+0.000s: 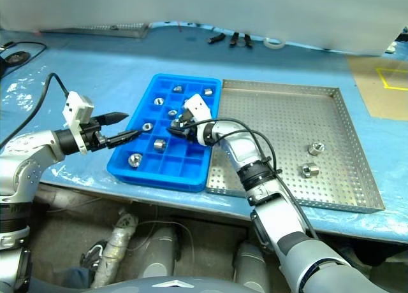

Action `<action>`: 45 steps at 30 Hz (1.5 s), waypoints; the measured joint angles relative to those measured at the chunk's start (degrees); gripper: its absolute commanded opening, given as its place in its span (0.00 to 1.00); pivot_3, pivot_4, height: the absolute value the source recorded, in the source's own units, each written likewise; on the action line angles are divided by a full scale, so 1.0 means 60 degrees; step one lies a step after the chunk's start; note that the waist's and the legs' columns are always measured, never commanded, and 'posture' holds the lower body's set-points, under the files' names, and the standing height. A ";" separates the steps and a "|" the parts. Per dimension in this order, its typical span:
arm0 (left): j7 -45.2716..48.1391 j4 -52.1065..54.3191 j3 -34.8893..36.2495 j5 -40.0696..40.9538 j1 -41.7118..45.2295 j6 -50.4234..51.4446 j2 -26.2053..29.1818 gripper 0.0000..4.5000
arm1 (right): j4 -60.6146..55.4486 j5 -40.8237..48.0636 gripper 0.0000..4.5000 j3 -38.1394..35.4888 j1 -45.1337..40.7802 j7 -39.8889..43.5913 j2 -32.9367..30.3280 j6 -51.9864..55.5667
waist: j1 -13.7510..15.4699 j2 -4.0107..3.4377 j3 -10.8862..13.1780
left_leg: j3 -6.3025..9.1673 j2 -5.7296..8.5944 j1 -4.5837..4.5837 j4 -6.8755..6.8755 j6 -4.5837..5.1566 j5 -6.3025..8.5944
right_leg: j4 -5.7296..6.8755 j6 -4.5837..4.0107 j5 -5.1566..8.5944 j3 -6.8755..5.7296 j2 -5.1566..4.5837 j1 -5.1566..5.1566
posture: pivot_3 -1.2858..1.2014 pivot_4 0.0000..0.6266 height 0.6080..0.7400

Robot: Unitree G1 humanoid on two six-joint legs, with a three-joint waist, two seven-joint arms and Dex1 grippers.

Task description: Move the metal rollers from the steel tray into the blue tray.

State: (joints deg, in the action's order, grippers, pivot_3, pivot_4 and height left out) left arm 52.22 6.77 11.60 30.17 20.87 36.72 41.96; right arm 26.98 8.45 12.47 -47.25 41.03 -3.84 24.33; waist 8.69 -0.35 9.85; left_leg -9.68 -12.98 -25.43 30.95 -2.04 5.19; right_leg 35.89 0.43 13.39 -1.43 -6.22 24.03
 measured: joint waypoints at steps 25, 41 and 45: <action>0.3108 -0.5274 -0.3529 -0.1567 0.5236 -0.2752 -0.3104 0.96 | -0.7289 0.1363 0.73 -0.4037 0.4003 -0.1460 -0.3929 0.3273 | -0.0393 0.0010 -0.0005 | -0.0018 0.0024 0.0037 0.0027 0.0033 0.0014 | -0.0021 0.0018 -0.0014 0.0040 0.0000 -0.0062 | 0.41 0.24 1.00; 0.4791 -0.7277 -0.4135 -0.2334 0.6269 -0.4179 -0.4904 0.96 | -0.8328 0.1505 0.73 -0.5294 0.7710 -0.2912 -0.3809 0.3386 | -0.1083 0.0003 -0.0010 | -0.0087 0.0027 0.0128 0.0063 0.0143 0.0080 | -0.0051 0.0017 -0.0013 0.0114 -0.0010 -0.0135 | 0.37 0.24 1.00; 0.4821 -0.7349 -0.4121 -0.2450 0.6266 -0.4187 -0.4888 0.96 | -0.7570 0.1261 0.73 -0.5291 0.7916 -0.3096 -0.3819 0.2941 | -0.1085 0.0002 -0.0010 | -0.0097 0.0031 0.0124 0.0061 0.0157 0.0089 | -0.0069 0.0017 -0.0013 0.0118 -0.0011 -0.0134 | 0.37 0.24 1.00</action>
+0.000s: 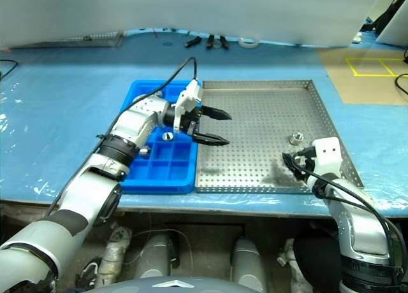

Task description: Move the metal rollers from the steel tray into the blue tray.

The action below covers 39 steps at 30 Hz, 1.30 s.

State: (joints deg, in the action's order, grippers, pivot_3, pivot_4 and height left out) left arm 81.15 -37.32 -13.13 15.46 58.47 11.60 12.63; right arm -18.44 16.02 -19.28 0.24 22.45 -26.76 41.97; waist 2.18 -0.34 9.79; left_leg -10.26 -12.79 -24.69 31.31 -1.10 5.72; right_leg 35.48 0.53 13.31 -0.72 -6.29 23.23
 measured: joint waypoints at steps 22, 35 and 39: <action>-0.0159 0.0545 0.0068 -0.0130 -0.0457 0.0336 0.0461 0.96 | 0.0701 -0.0157 0.27 0.0704 -0.0538 -0.0013 -0.0023 -0.0359 | 0.0025 -0.0002 -0.0001 | -0.0007 -0.0001 0.0000 -0.0001 0.0011 0.0007 | -0.0005 -0.0001 0.0000 0.0004 -0.0001 -0.0001 | 0.40 0.24 1.00; -0.1335 0.1929 0.1442 0.0215 -0.1098 0.1287 0.2137 0.96 | 0.0699 0.0463 0.27 0.2291 -0.4097 0.0723 0.0203 0.0016 | 0.0126 -0.0008 0.0000 | -0.0004 -0.0008 0.0004 -0.0023 0.0000 0.0001 | 0.0000 -0.0004 0.0002 -0.0002 0.0002 0.0009 | 0.50 0.24 1.00; -0.1893 0.3027 0.1854 0.0362 -0.1899 0.1837 0.2771 0.96 | 0.1976 0.0384 0.27 0.3133 -0.5010 0.1242 0.0570 -0.0363 | 0.0366 -0.0009 0.0000 | 0.0006 -0.0008 -0.0036 -0.0024 -0.0001 0.0001 | -0.0004 -0.0005 0.0002 -0.0031 0.0001 0.0034 | 0.54 0.24 1.00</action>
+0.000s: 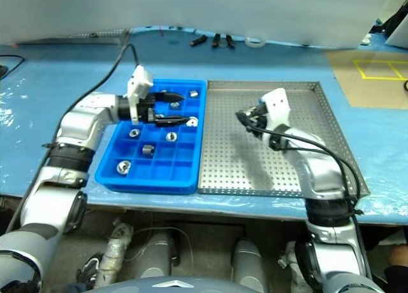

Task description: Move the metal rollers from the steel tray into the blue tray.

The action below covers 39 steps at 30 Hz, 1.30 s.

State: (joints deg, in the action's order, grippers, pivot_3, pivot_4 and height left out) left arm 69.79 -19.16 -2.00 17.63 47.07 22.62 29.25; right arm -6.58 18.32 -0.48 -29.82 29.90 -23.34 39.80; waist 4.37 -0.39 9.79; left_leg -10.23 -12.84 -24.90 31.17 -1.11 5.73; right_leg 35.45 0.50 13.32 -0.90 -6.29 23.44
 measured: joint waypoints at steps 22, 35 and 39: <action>-0.2942 0.5314 0.2567 0.1800 -0.4379 0.2976 0.1916 0.96 | 0.2728 -0.0470 0.27 0.2035 -0.1865 0.2375 0.1544 -0.1267 | 0.1079 -0.0001 0.0001 | 0.0078 -0.0017 -0.0069 -0.0023 -0.0077 -0.0045 | 0.0059 -0.0008 0.0007 -0.0087 0.0002 0.0078 | 0.66 0.24 1.00; -0.3512 0.6019 0.2649 0.2496 -0.5194 0.3432 0.2083 0.96 | 0.0875 -0.0016 0.27 0.2549 -0.0926 0.2763 0.0945 0.0877 | 0.1329 0.0001 0.0000 | 0.0089 -0.0014 -0.0070 -0.0036 -0.0130 -0.0076 | 0.0067 -0.0002 0.0007 -0.0074 0.0005 0.0089 | 0.66 0.24 1.00; -0.3583 0.6023 0.2562 0.2534 -0.5128 0.3443 0.2087 0.96 | 0.1217 -0.0296 0.27 0.2322 -0.1115 0.2442 0.0773 0.0662 | 0.1320 0.0002 0.0000 | 0.0092 -0.0015 -0.0056 -0.0052 -0.0141 -0.0083 | 0.0083 -0.0002 0.0006 -0.0060 0.0005 0.0090 | 0.65 0.24 1.00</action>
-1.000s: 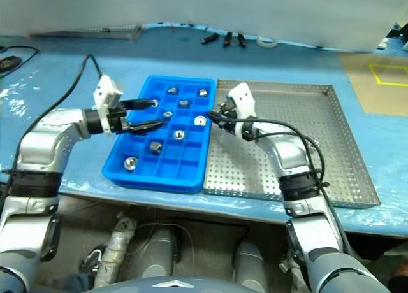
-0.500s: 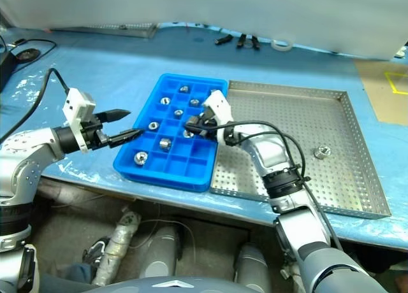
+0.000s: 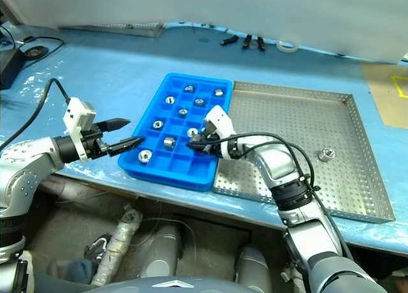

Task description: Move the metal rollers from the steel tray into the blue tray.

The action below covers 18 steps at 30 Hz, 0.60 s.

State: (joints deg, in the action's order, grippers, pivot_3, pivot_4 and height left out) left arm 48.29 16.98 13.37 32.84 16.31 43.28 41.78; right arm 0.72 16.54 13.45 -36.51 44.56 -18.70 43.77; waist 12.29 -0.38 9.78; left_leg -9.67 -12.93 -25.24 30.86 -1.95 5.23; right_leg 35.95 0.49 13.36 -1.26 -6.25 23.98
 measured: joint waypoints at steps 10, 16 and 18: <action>0.0083 -0.0338 -0.0454 0.0023 0.0621 -0.0063 -0.0004 0.96 | -0.0236 -0.0008 0.27 -0.0108 0.0086 0.0032 -0.0369 -0.0127 | -0.0080 0.0002 -0.0001 | 0.0002 0.0001 -0.0007 -0.0001 -0.0028 -0.0018 | -0.0012 -0.0003 -0.0002 -0.0006 0.0007 0.0000 | 0.63 0.24 1.00; 0.0213 -0.0609 -0.0692 -0.0010 0.0807 -0.0177 -0.0007 0.96 | -0.0284 -0.0004 0.70 -0.0108 0.0244 0.0013 -0.0378 -0.0121 | -0.0092 0.0002 -0.0001 | 0.0002 0.0001 -0.0004 0.0001 -0.0028 -0.0019 | -0.0006 -0.0004 -0.0003 -0.0006 0.0007 0.0000 | 0.63 0.24 1.00; 0.0249 -0.0740 -0.0712 -0.0029 0.0894 -0.0271 -0.0007 0.96 | -0.0279 -0.0017 0.70 -0.0108 0.0244 -0.0071 -0.0359 -0.0130 | -0.0092 0.0002 -0.0001 | 0.0002 0.0001 -0.0003 0.0002 -0.0029 -0.0019 | -0.0004 -0.0004 -0.0003 -0.0006 0.0006 -0.0001 | 0.62 0.24 1.00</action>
State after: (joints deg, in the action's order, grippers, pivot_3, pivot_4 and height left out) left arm 49.78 12.54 9.09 32.66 21.67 41.65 41.73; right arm -0.95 16.44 12.80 -35.05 44.13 -20.85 42.99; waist 11.74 -0.37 9.78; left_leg -9.66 -12.92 -25.26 30.87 -2.12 5.12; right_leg 35.93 0.47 13.34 -1.30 -6.22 23.97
